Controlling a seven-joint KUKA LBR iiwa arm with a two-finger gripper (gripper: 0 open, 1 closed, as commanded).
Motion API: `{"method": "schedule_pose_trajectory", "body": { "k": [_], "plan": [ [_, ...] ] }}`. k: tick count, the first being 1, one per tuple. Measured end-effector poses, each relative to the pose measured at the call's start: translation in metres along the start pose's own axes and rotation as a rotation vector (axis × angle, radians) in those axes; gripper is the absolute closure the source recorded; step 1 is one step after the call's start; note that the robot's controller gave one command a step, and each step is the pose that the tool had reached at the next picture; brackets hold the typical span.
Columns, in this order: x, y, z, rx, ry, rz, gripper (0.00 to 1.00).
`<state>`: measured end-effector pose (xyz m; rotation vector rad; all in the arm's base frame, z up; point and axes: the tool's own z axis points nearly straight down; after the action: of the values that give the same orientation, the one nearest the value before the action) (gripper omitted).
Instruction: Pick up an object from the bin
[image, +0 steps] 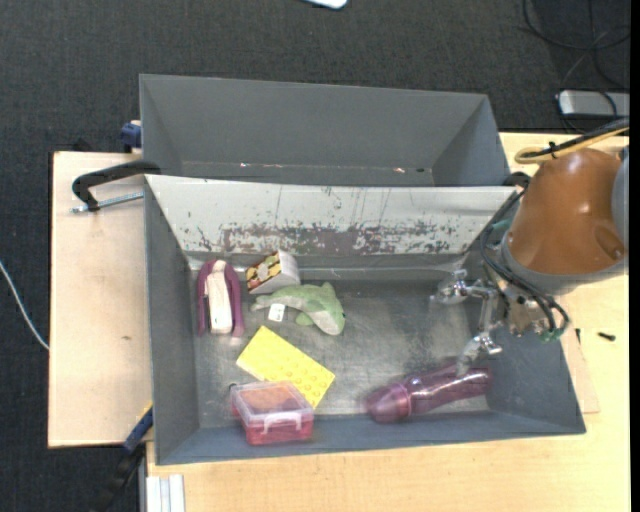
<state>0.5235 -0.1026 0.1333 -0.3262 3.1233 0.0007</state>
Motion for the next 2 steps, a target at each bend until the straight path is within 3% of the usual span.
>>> {"method": "schedule_pose_trajectory", "body": {
  "k": [1, 2],
  "plan": [
    [-0.0046, -0.0026, -0.012, 0.001, -0.004, -0.109, 0.0],
    [0.0052, -0.0039, -0.0152, 0.0, -0.001, 0.174, 0.0]
  ]
}}
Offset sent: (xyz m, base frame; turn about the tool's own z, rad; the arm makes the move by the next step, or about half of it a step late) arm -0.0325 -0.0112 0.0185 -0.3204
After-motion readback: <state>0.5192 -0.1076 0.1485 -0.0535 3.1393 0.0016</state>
